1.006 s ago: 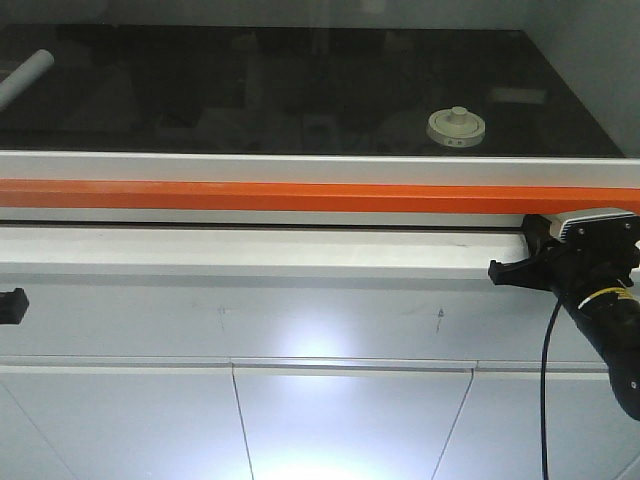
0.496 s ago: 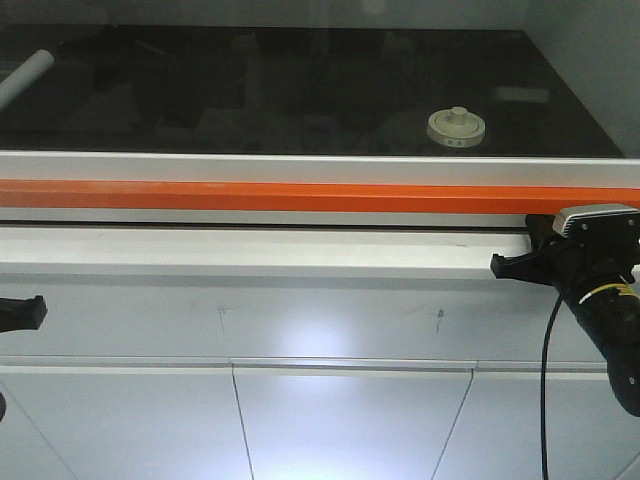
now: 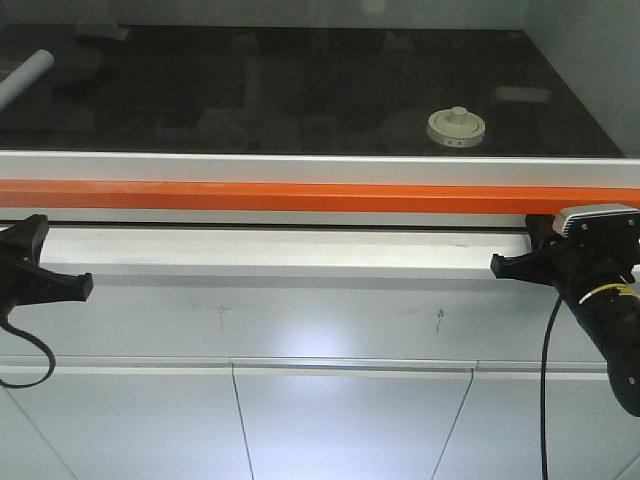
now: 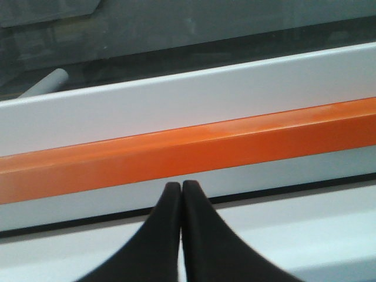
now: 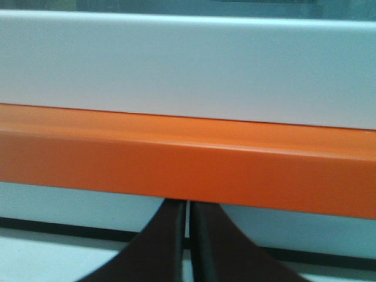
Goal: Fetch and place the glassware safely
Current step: 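Move both grippers to the orange sash handle bar, then push the orange handle bar upward with both grippers to raise the sash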
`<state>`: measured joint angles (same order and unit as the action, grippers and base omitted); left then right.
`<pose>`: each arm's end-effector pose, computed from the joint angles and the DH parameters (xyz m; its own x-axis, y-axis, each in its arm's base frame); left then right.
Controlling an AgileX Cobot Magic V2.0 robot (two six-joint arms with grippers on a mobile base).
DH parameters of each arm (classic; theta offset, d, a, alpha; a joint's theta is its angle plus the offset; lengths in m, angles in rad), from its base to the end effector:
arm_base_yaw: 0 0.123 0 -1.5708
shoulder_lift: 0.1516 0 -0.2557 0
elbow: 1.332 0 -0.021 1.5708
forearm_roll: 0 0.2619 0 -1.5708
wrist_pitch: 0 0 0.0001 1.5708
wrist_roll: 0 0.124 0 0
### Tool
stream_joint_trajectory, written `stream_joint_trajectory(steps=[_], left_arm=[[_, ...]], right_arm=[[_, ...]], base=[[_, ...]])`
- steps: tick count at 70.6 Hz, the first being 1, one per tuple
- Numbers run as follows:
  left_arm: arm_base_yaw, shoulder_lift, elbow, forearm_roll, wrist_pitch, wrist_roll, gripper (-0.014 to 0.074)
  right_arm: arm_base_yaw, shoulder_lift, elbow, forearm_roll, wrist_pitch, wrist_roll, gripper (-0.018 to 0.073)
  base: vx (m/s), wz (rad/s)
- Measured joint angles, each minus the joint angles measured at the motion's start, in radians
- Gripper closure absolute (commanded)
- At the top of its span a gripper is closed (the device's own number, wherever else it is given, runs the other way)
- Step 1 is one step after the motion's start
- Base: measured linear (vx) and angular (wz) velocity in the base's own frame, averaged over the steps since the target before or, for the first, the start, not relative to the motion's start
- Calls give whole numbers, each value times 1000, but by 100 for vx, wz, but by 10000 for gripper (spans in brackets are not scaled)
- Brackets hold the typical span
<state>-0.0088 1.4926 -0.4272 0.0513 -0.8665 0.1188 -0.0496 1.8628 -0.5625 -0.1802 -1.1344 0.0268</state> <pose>0.3055 -0.0075 0.1585 -0.1036 0.1522 -0.9829 0.0641 0.9872 0.1462 0.3436 0.0031 0.1055 -0.0790 -0.0455 -0.9958 -0.1168 0.9925 -0.0361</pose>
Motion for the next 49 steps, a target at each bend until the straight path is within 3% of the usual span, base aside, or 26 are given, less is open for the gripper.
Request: stream_joint_trajectory(steps=[49], left_arm=[[0,313,-191,13,-52,-45,603]], right_arm=[[0,0,0,0,-1,0,560]], base=[[0,0]])
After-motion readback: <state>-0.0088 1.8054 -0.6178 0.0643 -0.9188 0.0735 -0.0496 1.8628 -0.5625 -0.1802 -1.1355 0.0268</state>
